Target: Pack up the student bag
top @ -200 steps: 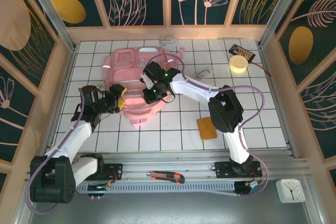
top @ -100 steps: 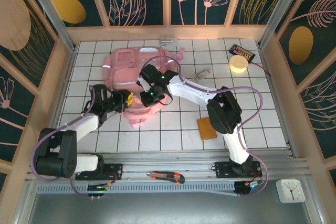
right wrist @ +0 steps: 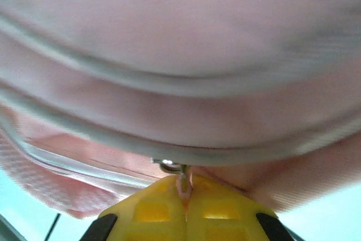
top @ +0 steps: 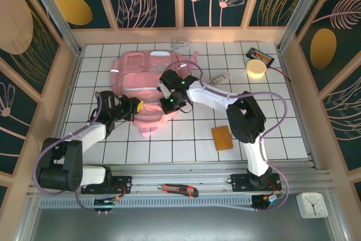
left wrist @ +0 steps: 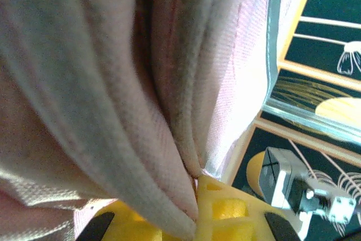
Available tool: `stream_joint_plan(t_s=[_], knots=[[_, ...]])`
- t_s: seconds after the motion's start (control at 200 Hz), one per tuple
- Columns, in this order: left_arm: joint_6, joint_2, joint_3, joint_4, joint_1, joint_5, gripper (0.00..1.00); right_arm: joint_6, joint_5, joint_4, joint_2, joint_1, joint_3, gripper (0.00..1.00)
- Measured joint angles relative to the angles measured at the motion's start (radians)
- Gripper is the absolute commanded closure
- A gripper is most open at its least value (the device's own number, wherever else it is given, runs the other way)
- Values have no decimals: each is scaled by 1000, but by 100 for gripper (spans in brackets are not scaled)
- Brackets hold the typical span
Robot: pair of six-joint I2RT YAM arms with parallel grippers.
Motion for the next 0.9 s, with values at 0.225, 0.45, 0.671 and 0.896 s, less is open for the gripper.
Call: stream_joint_plan(t_s=[0.225, 0.45, 0.671, 0.896], knots=[[44, -31, -8, -37, 29, 32, 100, -61, 0, 6, -6, -103, 9, 100], [91, -35, -7, -60, 38, 53, 100, -147, -15, 13, 25, -169, 75, 100], [120, -35, 1, -85, 44, 55, 100, -289, -6, 55, 96, -200, 150, 100], [140, -31, 13, -108, 48, 58, 100, -389, 34, 101, 202, -235, 273, 100]])
